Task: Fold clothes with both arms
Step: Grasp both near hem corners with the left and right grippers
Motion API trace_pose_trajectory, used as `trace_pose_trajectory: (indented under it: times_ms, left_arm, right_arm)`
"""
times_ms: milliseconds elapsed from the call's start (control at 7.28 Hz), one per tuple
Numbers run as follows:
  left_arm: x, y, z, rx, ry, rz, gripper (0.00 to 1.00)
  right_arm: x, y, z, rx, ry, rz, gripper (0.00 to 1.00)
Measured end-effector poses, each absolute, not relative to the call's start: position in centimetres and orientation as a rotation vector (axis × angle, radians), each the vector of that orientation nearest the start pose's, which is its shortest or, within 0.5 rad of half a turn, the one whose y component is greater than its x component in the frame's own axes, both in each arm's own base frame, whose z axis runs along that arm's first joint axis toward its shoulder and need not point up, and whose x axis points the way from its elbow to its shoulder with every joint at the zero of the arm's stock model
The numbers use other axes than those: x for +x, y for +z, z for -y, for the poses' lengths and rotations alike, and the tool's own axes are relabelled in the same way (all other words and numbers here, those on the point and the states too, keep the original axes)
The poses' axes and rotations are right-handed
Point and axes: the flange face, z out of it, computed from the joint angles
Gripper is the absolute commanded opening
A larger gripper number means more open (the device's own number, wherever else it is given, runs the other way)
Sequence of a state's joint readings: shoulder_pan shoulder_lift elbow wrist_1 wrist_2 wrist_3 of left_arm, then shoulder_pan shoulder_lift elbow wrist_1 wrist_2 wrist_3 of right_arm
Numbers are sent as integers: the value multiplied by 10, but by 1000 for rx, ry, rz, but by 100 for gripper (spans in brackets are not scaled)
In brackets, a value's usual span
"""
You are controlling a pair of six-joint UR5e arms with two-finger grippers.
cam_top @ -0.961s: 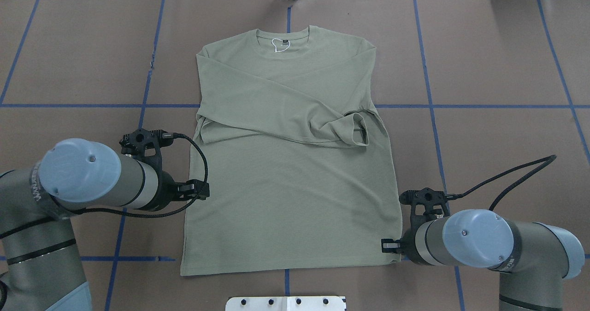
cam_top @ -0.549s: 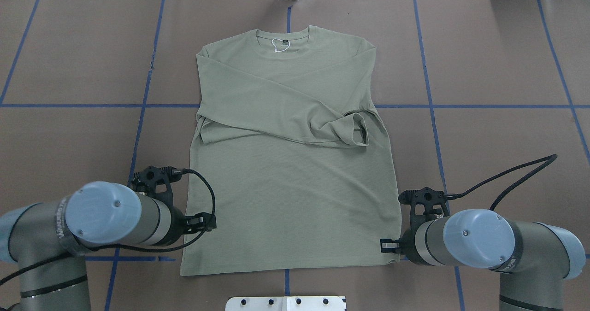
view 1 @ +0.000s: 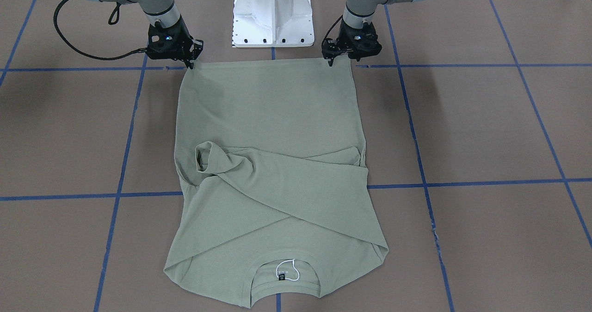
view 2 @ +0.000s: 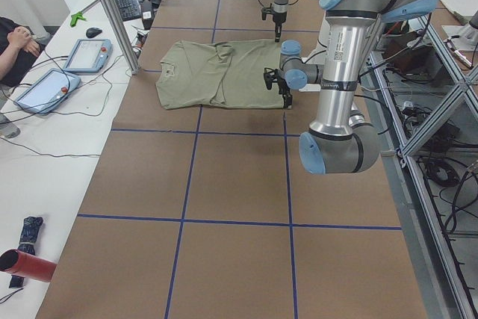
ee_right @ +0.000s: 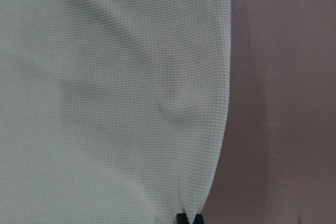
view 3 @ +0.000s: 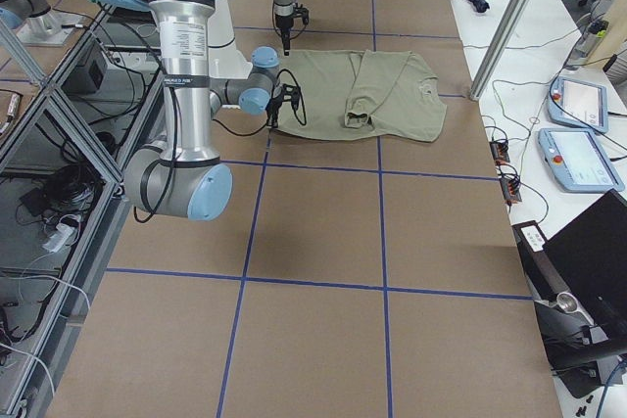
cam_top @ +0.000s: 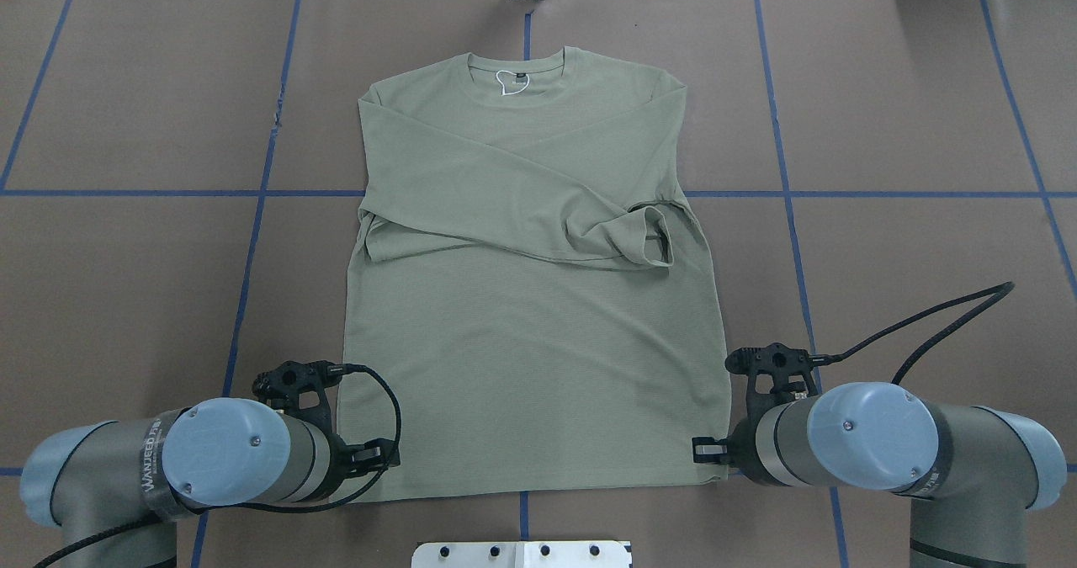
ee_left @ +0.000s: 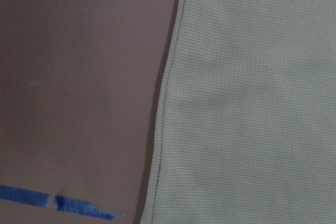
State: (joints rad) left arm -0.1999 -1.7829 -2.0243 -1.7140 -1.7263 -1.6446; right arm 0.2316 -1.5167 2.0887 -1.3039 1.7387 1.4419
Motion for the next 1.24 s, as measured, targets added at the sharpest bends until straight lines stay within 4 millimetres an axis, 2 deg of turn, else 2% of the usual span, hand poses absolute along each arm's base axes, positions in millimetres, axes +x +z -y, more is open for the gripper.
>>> trace_pose_trajectory:
  times_ms: [137,549,687,961,1099,1236]
  left_arm:
    - [505,333,221,-100,-200,-808,64]
    - [508,339,219,-109,-211,-790,61]
    - [510,342,217,-111,-208,-785,51]
    - [512,342,213,-115,-202,-782,13]
    - [511,342,213,-115,-202,-784,0]
    - [510,342,212,-116,-201,-783,0]
  right_arm:
    - [-453,365,227,-6,26,853,0]
    - [-452,361,228,-5,26,863,0]
    - [-451,360,228,-5,26,865,0]
    - [-451,359,228,-6,27,866,0]
    - [-451,359,228,-6,27,866,0]
    - [-451,359,228,-5,26,866,0]
